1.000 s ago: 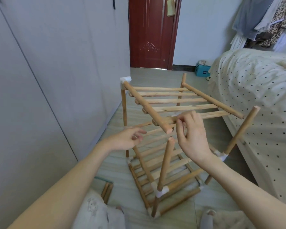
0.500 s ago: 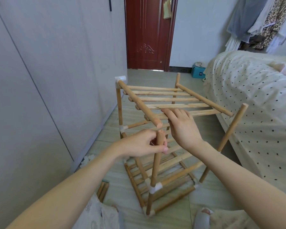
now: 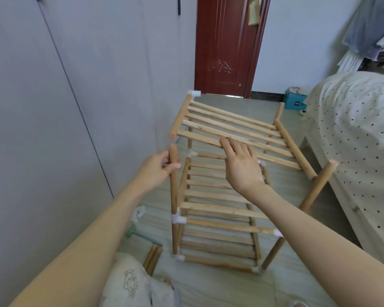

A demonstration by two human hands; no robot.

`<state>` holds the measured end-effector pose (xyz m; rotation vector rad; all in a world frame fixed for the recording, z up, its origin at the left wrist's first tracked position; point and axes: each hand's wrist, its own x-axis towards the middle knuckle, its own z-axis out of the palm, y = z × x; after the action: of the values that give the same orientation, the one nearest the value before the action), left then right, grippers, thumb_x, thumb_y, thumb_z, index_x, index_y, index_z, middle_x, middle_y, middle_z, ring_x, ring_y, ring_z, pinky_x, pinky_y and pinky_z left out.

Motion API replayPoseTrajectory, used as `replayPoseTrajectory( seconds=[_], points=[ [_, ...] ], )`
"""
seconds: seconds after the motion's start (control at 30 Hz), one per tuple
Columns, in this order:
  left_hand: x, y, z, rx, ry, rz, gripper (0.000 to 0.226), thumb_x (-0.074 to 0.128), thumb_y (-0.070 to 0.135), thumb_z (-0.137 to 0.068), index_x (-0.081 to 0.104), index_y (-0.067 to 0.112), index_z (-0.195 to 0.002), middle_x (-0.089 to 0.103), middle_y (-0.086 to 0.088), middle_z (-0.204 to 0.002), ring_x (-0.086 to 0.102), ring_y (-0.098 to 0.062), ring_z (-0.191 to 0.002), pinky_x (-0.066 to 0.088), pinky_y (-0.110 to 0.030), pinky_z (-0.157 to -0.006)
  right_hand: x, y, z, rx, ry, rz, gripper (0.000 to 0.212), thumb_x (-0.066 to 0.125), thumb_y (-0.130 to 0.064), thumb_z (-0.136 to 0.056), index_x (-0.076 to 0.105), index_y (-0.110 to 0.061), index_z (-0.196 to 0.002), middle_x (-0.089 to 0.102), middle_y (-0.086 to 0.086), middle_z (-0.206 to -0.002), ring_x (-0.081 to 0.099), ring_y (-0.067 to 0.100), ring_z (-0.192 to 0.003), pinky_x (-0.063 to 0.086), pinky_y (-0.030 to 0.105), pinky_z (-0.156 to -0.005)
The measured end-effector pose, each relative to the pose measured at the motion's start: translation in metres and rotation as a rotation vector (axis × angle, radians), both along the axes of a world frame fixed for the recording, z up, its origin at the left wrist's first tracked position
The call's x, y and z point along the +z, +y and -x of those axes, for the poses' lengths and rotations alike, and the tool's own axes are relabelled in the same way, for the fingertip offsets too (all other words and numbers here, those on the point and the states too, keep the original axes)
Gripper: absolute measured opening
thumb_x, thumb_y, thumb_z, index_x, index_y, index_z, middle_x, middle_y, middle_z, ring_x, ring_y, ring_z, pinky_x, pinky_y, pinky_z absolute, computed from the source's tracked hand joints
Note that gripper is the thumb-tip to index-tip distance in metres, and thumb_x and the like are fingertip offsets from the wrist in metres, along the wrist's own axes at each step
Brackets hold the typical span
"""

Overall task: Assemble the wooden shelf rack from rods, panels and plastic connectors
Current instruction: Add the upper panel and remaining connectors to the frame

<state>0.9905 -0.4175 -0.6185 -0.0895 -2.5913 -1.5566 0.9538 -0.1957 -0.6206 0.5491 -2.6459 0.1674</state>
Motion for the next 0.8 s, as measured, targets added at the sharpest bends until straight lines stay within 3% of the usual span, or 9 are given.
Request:
replayPoseTrajectory(
  seconds=[0.07, 0.17, 0.3, 0.37, 0.5, 0.63, 0.73, 0.8],
  points=[
    [-0.006, -0.01, 0.004, 0.017, -0.024, -0.069, 0.019, 0.064, 0.009, -0.087, 0.061, 0.028, -0.084, 0.066, 0.001, -0.094, 0.062, -0.024, -0.105, 0.046, -0.048, -0.098, -0.011, -0.009, -0.013, 0.028, 0.054, 0.024, 0.061, 0.048, -0.002, -0.089, 0.026, -0.008, -0.146, 0.027, 0.015, -0.152, 0.021, 0.03, -0.142, 0.01, 0.049, -0.117],
    [-0.01, -0.016, 0.008, -0.008, -0.064, -0.061, 0.02, 0.064, 0.009, -0.087, 0.064, 0.029, -0.088, 0.068, 0.004, -0.098, 0.063, -0.014, -0.102, 0.048, -0.038, -0.097, -0.034, -0.019, -0.036, 0.175, 0.116, 0.033, 0.061, 0.06, 0.001, -0.08, 0.042, -0.003, -0.138, 0.036, 0.022, -0.146, 0.032, 0.038, -0.136, 0.025, 0.057, -0.11],
    [-0.024, -0.028, 0.001, -0.032, -0.122, -0.282, 0.016, 0.058, 0.005, -0.09, 0.066, 0.012, -0.101, 0.069, -0.001, -0.097, 0.066, -0.007, -0.089, 0.054, -0.02, -0.08, -0.076, -0.034, -0.055, 0.345, -0.02, -0.025, 0.049, 0.064, -0.005, -0.076, 0.057, -0.003, -0.124, 0.057, 0.017, -0.127, 0.055, 0.034, -0.118, 0.041, 0.049, -0.101],
    [-0.049, -0.037, -0.009, 0.052, -0.142, -0.36, 0.02, 0.053, 0.01, -0.094, 0.062, 0.006, -0.112, 0.068, -0.007, -0.097, 0.067, -0.012, -0.084, 0.055, -0.019, -0.073, -0.097, -0.046, -0.056, 0.349, -0.135, -0.056, 0.038, 0.059, -0.012, -0.083, 0.059, -0.006, -0.12, 0.062, 0.013, -0.119, 0.059, 0.032, -0.109, 0.042, 0.044, -0.098],
    [-0.142, -0.064, -0.03, 0.267, -0.394, -0.286, 0.036, 0.034, 0.025, -0.102, 0.056, 0.003, -0.12, 0.063, -0.009, -0.109, 0.061, -0.021, -0.095, 0.049, -0.026, -0.076, -0.133, -0.066, -0.023, 0.237, -0.412, -0.107, 0.045, 0.039, -0.025, -0.098, 0.035, -0.014, -0.141, 0.037, 0.005, -0.147, 0.035, 0.022, -0.134, 0.022, 0.037, -0.112],
    [-0.235, -0.097, -0.027, 0.362, -0.561, -0.073, 0.032, 0.03, 0.023, -0.103, 0.056, 0.009, -0.116, 0.053, -0.014, -0.12, 0.051, -0.023, -0.112, 0.039, -0.029, -0.087, -0.159, -0.083, 0.032, 0.091, -0.555, -0.085, 0.05, 0.018, -0.037, -0.101, 0.013, -0.025, -0.149, 0.007, -0.002, -0.158, 0.004, 0.017, -0.145, -0.001, 0.049, -0.115],
    [-0.285, -0.119, -0.006, 0.307, -0.633, 0.123, 0.043, 0.037, 0.012, -0.1, 0.034, -0.003, -0.14, 0.038, -0.018, -0.145, 0.038, -0.029, -0.132, 0.031, -0.03, -0.104, -0.177, -0.101, 0.065, 0.107, -0.582, -0.149, 0.055, 0.015, -0.046, -0.098, 0.005, -0.029, -0.15, -0.004, -0.004, -0.159, -0.004, 0.016, -0.146, -0.008, 0.052, -0.113],
    [-0.308, -0.131, 0.014, 0.259, -0.644, 0.234, 0.05, 0.04, 0.01, -0.097, 0.026, -0.002, -0.144, 0.033, -0.022, -0.146, 0.035, -0.032, -0.134, 0.03, -0.034, -0.108, -0.186, -0.112, 0.08, 0.102, -0.571, -0.123, 0.056, 0.019, -0.046, -0.099, 0.009, -0.029, -0.15, -0.006, -0.001, -0.159, -0.004, 0.016, -0.146, -0.007, 0.052, -0.114]
  ],
)
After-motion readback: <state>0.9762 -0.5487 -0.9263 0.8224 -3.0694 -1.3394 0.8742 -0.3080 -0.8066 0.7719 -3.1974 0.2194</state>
